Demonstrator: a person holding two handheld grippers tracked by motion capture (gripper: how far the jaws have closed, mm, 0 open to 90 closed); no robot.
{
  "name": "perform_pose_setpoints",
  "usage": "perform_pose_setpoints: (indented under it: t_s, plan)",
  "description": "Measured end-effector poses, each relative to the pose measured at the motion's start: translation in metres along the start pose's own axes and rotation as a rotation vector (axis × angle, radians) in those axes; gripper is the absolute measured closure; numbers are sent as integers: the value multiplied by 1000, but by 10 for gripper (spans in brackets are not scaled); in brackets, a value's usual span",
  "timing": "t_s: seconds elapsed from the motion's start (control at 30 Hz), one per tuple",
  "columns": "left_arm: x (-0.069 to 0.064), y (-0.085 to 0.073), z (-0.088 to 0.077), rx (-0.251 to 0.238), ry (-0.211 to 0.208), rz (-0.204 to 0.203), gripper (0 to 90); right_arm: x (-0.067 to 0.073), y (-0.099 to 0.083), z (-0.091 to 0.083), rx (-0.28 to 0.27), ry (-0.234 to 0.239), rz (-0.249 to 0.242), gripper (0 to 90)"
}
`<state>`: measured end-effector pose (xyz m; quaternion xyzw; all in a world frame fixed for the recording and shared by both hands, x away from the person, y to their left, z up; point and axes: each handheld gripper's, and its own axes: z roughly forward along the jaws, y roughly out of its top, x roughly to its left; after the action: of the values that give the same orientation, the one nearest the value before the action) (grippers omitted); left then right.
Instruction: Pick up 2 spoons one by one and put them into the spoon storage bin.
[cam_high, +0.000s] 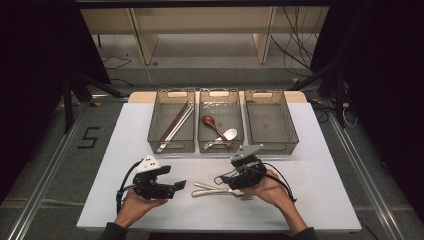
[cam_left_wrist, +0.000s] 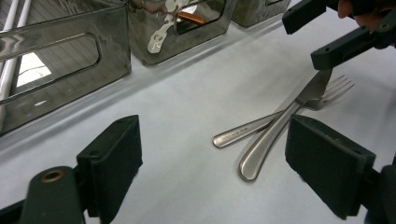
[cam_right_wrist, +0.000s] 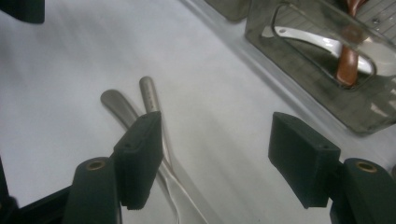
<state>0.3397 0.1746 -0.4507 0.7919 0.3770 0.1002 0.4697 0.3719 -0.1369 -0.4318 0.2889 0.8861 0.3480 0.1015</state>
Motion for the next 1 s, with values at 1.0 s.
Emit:
perform_pose_setpoints:
  t_s: [1.0]
  plan:
    - [-10,5,7,49,-30,38,183,15,-23,4,86,20,-47,352]
